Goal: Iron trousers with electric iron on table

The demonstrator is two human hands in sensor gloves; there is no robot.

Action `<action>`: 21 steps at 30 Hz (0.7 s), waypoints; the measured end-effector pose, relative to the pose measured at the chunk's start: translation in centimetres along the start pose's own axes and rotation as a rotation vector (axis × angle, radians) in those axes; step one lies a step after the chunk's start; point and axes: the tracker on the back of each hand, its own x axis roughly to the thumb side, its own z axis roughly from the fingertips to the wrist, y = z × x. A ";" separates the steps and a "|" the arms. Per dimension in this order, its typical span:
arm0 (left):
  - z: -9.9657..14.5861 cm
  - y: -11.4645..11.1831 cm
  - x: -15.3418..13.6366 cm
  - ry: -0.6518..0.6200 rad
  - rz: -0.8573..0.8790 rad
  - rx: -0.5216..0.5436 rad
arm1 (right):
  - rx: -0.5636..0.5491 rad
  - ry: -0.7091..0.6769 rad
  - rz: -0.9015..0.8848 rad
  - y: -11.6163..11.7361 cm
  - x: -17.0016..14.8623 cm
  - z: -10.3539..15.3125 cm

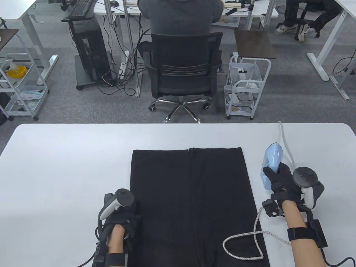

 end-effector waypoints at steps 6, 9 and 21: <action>0.0 0.0 0.0 0.001 0.001 0.001 | 0.015 -0.045 -0.039 1.2 -1.2 0.6; 0.0 0.0 0.0 0.000 0.003 0.001 | 0.059 -0.034 0.058 1.8 -1.1 1.6; 0.0 0.0 0.0 0.000 0.000 0.011 | 0.078 0.019 0.151 2.1 -1.1 3.3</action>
